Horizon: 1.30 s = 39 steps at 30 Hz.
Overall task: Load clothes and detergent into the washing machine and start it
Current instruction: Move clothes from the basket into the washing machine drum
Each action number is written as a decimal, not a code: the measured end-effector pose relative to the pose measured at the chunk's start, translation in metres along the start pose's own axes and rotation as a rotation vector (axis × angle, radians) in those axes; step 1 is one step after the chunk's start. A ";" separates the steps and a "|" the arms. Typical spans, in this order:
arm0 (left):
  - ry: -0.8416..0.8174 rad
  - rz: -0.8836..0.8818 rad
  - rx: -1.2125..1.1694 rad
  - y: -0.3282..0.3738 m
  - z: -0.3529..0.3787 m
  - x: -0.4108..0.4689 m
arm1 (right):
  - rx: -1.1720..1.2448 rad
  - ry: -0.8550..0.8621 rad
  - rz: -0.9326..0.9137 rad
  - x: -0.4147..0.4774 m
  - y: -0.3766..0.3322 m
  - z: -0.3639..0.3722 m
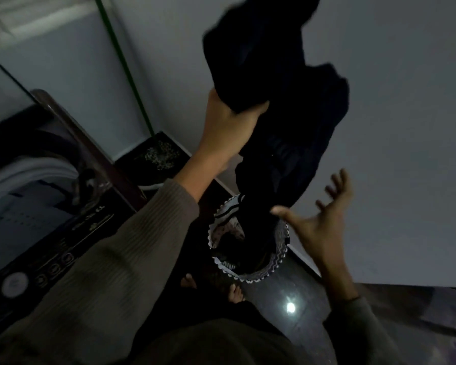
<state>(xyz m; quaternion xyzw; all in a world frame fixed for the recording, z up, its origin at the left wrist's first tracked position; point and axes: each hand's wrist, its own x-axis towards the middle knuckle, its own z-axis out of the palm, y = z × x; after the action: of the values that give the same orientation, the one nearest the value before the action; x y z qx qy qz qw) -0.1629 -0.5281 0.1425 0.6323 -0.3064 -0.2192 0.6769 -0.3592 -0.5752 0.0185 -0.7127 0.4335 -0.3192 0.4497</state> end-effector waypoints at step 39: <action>0.356 -0.129 -0.108 0.037 -0.363 -0.082 | 0.185 -1.095 -0.355 -0.074 -0.323 0.293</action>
<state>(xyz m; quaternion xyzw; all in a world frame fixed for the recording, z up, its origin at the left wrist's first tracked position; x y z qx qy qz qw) 0.0265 -0.2065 0.1635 0.6423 -0.1285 -0.1628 0.7379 -0.0361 -0.3304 0.1955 -0.7933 -0.0178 -0.0113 0.6084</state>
